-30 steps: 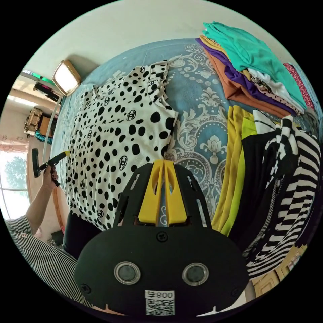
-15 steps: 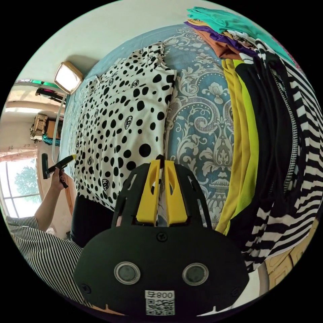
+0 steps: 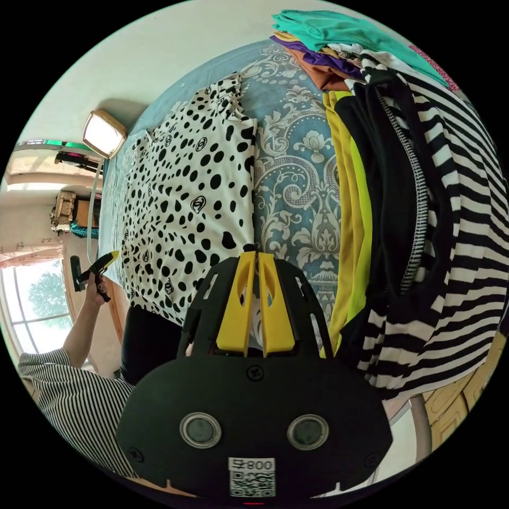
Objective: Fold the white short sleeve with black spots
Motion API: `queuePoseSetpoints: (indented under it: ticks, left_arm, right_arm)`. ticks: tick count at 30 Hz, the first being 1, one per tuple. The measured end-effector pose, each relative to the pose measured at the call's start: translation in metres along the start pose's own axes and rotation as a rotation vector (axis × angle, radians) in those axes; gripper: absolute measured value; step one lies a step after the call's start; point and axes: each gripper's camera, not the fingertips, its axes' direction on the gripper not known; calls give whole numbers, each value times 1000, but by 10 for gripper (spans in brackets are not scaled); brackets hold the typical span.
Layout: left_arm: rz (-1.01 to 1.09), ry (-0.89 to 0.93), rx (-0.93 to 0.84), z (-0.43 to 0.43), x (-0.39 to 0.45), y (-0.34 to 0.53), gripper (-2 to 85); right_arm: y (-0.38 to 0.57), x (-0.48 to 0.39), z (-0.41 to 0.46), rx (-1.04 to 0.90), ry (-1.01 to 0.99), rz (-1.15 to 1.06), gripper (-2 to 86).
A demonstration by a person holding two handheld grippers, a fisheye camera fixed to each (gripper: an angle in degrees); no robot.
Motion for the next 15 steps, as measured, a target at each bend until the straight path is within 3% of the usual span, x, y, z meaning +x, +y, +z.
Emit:
queuePoseSetpoints:
  ticks: [6, 15]
  left_arm:
    - [-2, -13, -101, 13, -8, 44, 36]
    - [-8, -1, -62, -14, -28, 82, 19]
  right_arm:
    - [47, 0, -3, -1, -45, -5, 26]
    - [84, 13, 25, -97, -31, 14, 4]
